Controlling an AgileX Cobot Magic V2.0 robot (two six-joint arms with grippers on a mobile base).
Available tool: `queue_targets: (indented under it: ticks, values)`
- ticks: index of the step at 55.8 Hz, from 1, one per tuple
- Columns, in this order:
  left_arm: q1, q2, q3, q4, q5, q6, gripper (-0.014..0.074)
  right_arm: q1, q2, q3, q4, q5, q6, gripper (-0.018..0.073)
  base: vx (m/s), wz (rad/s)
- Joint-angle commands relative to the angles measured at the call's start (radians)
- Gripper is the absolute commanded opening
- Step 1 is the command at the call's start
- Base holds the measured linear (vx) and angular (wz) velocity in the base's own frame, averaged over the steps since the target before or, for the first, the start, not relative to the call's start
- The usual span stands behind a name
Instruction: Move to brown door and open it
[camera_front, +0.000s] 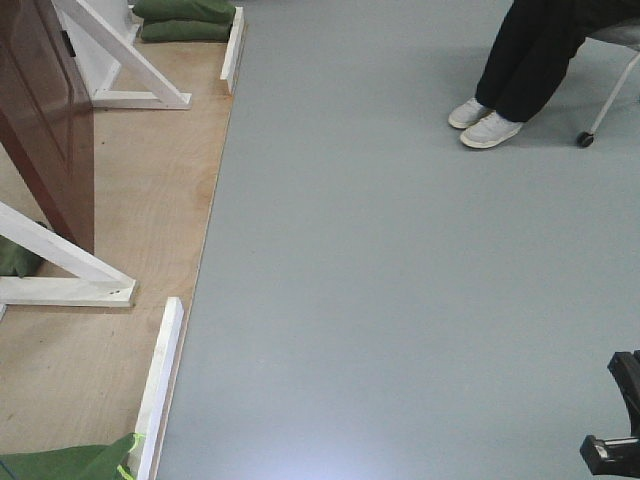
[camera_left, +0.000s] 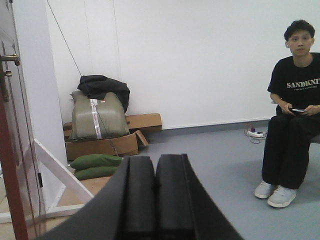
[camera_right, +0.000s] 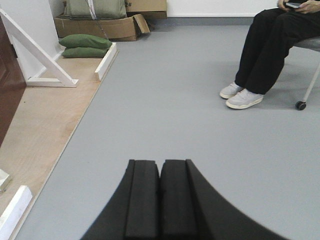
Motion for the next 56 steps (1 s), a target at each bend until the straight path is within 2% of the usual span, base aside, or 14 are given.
queue_targets:
  ticks: [1, 56]
  values:
    - [0.0, -0.013, -0.018, -0.004, -0.078, -0.005, 0.0067, 0.002, -0.006, 0.004, -0.003, -0.078, -0.006, 0.0, 0.0, 0.0]
    - [0.0, -0.013, -0.018, -0.004, -0.078, -0.005, 0.0067, 0.002, -0.006, 0.004, -0.003, -0.078, -0.006, 0.0, 0.0, 0.0]
